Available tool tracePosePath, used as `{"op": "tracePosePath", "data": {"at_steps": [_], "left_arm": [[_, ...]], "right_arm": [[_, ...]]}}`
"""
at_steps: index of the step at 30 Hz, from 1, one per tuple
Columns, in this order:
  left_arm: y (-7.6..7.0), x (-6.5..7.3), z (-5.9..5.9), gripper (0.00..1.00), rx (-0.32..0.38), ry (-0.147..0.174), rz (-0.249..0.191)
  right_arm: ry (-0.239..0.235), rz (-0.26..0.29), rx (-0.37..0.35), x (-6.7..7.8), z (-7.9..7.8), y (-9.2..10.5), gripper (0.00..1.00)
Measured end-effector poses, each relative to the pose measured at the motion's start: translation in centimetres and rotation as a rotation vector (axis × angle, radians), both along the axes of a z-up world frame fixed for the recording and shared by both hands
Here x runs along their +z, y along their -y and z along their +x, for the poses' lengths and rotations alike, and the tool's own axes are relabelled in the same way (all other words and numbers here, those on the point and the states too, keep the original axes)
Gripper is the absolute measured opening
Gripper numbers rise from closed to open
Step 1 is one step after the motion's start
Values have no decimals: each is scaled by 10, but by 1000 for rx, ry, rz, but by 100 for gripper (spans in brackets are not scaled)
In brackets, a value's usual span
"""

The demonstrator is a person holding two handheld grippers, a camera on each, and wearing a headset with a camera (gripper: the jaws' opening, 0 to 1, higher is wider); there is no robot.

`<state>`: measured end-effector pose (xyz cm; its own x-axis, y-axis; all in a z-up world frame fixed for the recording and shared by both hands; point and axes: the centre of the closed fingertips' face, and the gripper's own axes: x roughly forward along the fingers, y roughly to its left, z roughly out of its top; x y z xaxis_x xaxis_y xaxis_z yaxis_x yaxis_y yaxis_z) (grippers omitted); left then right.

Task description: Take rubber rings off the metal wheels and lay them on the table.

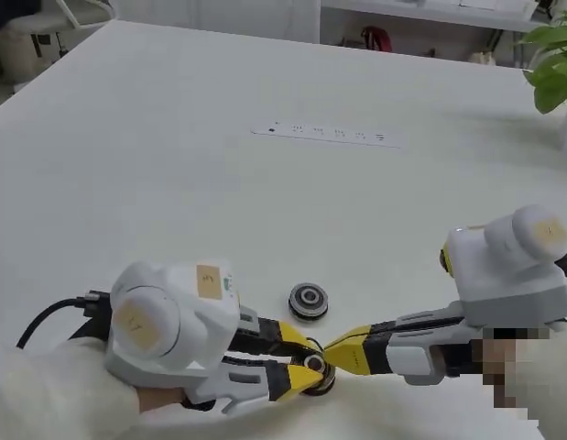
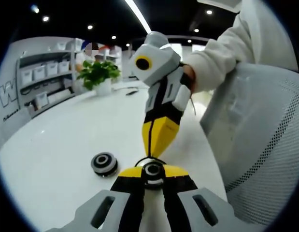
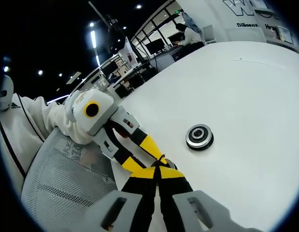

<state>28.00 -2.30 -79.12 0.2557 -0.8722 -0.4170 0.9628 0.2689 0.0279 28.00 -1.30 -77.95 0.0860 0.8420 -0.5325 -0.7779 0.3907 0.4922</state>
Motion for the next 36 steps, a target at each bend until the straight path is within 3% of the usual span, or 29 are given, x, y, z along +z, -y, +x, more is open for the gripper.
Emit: {"op": "tracePosePath", "data": {"at_steps": [3, 8, 11, 13, 15, 17, 19, 25, 28, 32, 36], "left_arm": [[-1, 2, 0, 17, 0, -6, 1], [-3, 6, -3, 19, -12, 15, 18], [-4, 10, -7, 25, -22, -19, -11], [-6, 13, -9, 29, -28, -19, -13], [-9, 18, -9, 32, -30, 5, -12], [-11, 24, -7, 33, -22, 10, -21], [-15, 34, -1, 39, -2, 24, -44], [-25, 48, 5, 55, 18, 73, -37], [-28, 55, 1, 60, 11, 58, -61], [-31, 57, -3, 69, 1, 67, -48], [-37, 57, -7, 79, 24, 39, -55]], "right_arm": [[-2, -5, -8, -1, 1, 2, 0], [-3, -10, -11, -2, 2, 2, 0], [-3, -5, -17, 0, 3, 3, 0], [-2, 0, -22, 1, 4, 4, 0], [1, 5, -27, 2, 5, 4, 0], [1, 15, -30, 5, 5, 3, 0], [7, 20, -31, 6, 6, 3, 0], [11, 34, -27, 9, 6, 1, 0], [11, 44, -26, 11, 6, -1, 0], [13, 53, -23, 13, 5, -3, 0], [13, 64, -19, 17, 3, -5, 0]]}}
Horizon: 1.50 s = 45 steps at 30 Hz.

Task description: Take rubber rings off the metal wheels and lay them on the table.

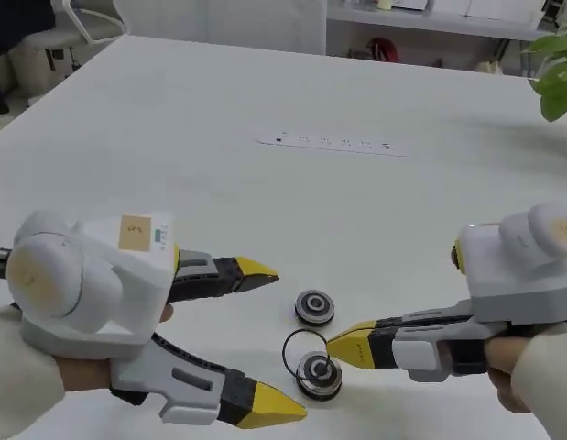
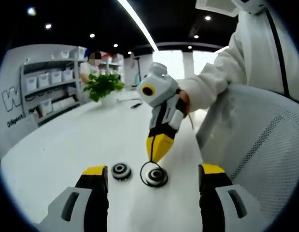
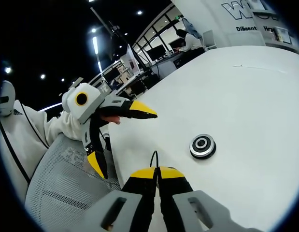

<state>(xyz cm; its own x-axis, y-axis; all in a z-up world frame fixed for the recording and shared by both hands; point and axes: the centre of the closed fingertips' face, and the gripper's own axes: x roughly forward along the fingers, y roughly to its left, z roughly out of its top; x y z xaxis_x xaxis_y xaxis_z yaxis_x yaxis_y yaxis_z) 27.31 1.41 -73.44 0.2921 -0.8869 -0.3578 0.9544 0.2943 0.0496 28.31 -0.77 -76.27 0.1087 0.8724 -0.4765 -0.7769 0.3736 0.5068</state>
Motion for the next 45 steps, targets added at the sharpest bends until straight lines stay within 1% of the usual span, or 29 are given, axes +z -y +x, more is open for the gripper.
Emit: {"op": "tracePosePath", "data": {"at_steps": [2, 5, 8, 12, 13, 15, 17, 19, 21, 23, 27, 30, 32, 36, 39, 43, 45], "left_arm": [[-4, 0, -1, 83, 8, 2, 3], [-14, 0, -2, 88, 49, 0, -1], [-26, -1, -1, 93, 107, -18, -22], [-39, -1, 2, 98, 164, -26, -42], [-41, 0, 3, 100, 173, -27, -50], [-45, 0, 2, 100, 185, -35, -70], [-48, -2, 1, 100, 196, -43, -84], [-49, -8, -1, 100, 202, -58, -74], [-48, -14, -5, 100, 188, -62, -50], [-46, -16, -7, 100, 176, -64, -37], [-45, -18, -9, 100, 165, -79, -38], [-46, -19, -8, 100, 171, -80, -35], [-46, -18, -7, 100, 174, -78, -40], [-46, -18, -8, 100, 171, -82, -41], [-46, -18, -8, 100, 172, -85, -43], [-45, -18, -9, 100, 171, -91, -48], [-45, -19, -9, 100, 172, -103, -46]], "right_arm": [[1, 10, 4, 3, -1, -3, 0], [1, 23, 12, 6, -4, -7, 0], [0, 29, 23, 7, -7, -12, 0], [-6, 32, 41, 7, -12, -18, 0], [-7, 31, 45, 7, -13, -19, 0], [-4, 24, 56, 6, -16, -22, 0], [-2, 19, 63, 5, -18, -24, 0], [-5, 19, 68, 4, -19, -27, 0], [-4, 14, 75, 3, -19, -28, 0], [-2, 8, 81, 0, -20, -32, 0], [9, -15, 91, -6, -20, -38, 0], [16, -43, 101, -13, -20, -41, 0], [38, -74, 107, -18, -19, -41, 0], [49, -100, 110, -25, -16, -42, 0], [70, -124, 123, -30, -15, -42, 0], [73, -127, 122, -32, -14, -43, 0], [80, -132, 128, -33, -13, -43, 0]]}}
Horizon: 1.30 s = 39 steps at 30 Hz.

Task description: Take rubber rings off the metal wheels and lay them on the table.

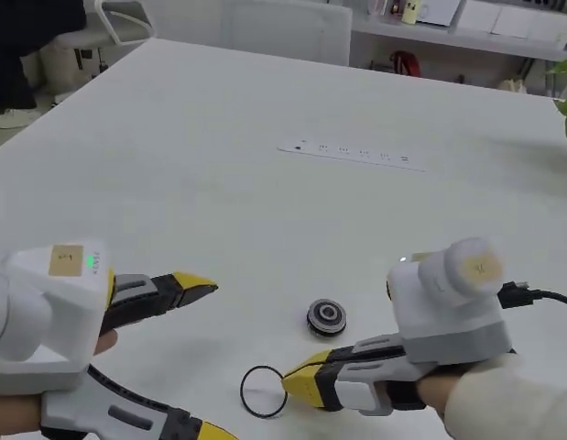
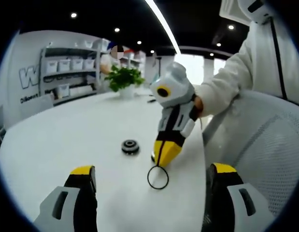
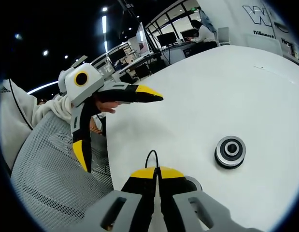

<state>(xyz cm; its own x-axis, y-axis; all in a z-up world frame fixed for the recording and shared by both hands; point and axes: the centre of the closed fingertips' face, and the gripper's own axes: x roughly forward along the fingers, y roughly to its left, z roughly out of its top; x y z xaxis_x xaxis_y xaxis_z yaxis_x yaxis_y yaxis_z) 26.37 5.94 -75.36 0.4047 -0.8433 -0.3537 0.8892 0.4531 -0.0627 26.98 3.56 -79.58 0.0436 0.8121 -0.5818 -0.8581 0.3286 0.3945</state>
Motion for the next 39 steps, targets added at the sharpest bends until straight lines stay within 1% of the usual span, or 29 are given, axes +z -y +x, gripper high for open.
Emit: {"op": "tracePosePath", "data": {"at_steps": [5, 7, 9, 14, 17, 20, 22, 28, 32, 35, 39], "left_arm": [[2, 0, -2, 98, -9, -6, -3], [2, -1, -2, 98, -9, -8, -2], [2, -1, -2, 98, -9, -11, -2], [1, -2, -2, 98, -4, -16, 2], [1, -3, -2, 98, -7, -21, 4], [2, -3, -2, 97, -9, -20, 3], [2, -2, -2, 97, -8, -22, 0], [4, -1, -3, 96, -13, -23, -7], [6, -1, -5, 95, -21, -28, -9], [6, 0, -4, 94, -21, -26, -13], [8, 3, -3, 91, -23, -24, -28]], "right_arm": [[13, -1, 0, -1, 3, -1, 0], [33, -13, 9, -3, 5, -1, 0], [40, -7, 13, -3, 5, -2, 0], [62, -10, 8, -1, 10, -1, 4], [54, -2, -16, 1, 15, 2, 5], [64, 9, -35, 6, 22, 6, 5], [64, 30, -51, 12, 26, 9, 6], [70, 60, -76, 23, 33, 16, 11], [95, 72, -65, 30, 35, 22, 12], [113, 65, -46, 31, 34, 26, 15], [119, 65, -32, 33, 32, 31, 16]]}}
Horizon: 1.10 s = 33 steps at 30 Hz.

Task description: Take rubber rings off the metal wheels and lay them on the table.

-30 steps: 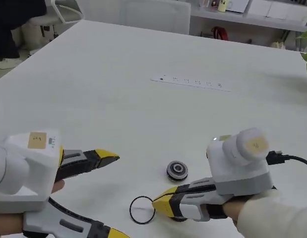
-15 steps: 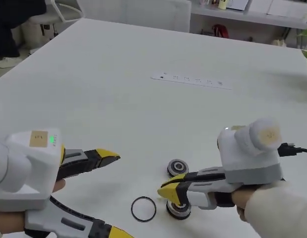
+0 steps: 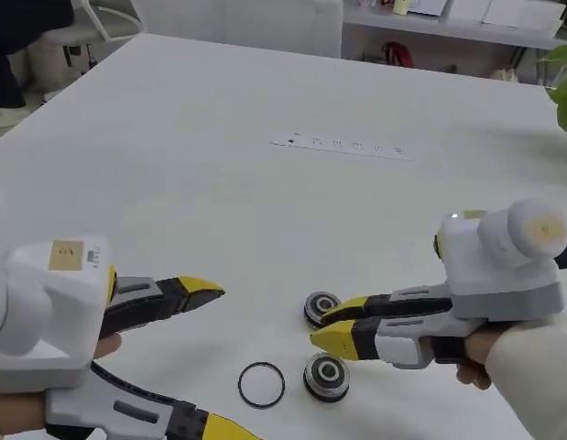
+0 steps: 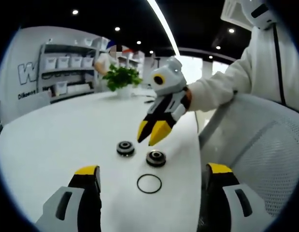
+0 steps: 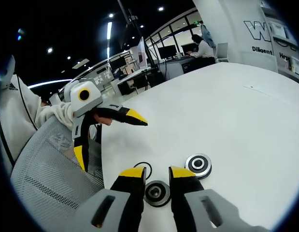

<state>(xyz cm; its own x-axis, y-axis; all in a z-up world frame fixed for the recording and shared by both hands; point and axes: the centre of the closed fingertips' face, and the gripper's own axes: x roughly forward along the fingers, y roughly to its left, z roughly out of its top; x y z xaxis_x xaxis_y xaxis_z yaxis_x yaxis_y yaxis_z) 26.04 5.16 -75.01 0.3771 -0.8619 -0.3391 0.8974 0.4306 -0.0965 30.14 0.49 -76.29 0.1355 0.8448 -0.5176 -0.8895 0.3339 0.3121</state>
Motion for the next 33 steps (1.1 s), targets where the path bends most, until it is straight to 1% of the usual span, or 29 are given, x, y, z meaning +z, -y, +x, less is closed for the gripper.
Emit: {"op": "tracePosePath", "data": {"at_steps": [3, 5, 7, 9, 10, 12, 13, 17, 19, 21, 22, 23, 24, 26, 29, 31, 32, 33], "left_arm": [[1, 1, 2, 89, -6, 0, -3], [4, 5, 3, 88, -12, 1, -17], [6, 10, 6, 85, -16, 9, -25], [8, 13, 9, 83, -28, 21, -20], [9, 15, 10, 83, -36, 25, -15], [10, 20, 15, 82, -32, 33, -20], [11, 22, 16, 82, -37, 33, -23], [15, 31, 21, 79, -58, 52, -28], [18, 37, 23, 79, -74, 60, -32], [23, 42, 24, 77, -97, 77, -31], [27, 45, 25, 76, -116, 91, -27], [29, 47, 26, 75, -127, 99, -27], [33, 49, 27, 73, -136, 98, -29], [39, 51, 30, 72, -143, 98, -31], [51, 50, 32, 68, -160, 111, -34], [58, 44, 32, 65, -172, 112, -20], [62, 40, 31, 63, -176, 116, -6], [64, 38, 31, 61, -178, 121, -1]], "right_arm": [[8, -3, 7, 1, -1, 4, 17], [10, -3, 10, 3, -2, 8, 18], [12, -6, 10, 3, -2, 13, 18], [15, -13, 11, 2, -2, 19, 18], [14, -20, 12, 1, -2, 23, 18], [7, -26, 14, -2, -2, 28, 19], [4, -28, 14, -3, -2, 30, 19], [-11, -36, 13, -9, -2, 37, 20], [-16, -40, 28, -11, -4, 39, 20], [-24, -43, 41, -14, -7, 39, 20], [-26, -48, 50, -16, -8, 39, 21], [-26, -58, 64, -18, -11, 39, 21], [-24, -68, 71, -21, -12, 39, 21], [-20, -77, 84, -24, -15, 39, 20], [-14, -81, 96, -26, -17, 38, 20], [-1, -96, 113, -30, -17, 38, 19], [3, -109, 125, -33, -18, 39, 18], [6, -117, 130, -35, -19, 39, 19]]}}
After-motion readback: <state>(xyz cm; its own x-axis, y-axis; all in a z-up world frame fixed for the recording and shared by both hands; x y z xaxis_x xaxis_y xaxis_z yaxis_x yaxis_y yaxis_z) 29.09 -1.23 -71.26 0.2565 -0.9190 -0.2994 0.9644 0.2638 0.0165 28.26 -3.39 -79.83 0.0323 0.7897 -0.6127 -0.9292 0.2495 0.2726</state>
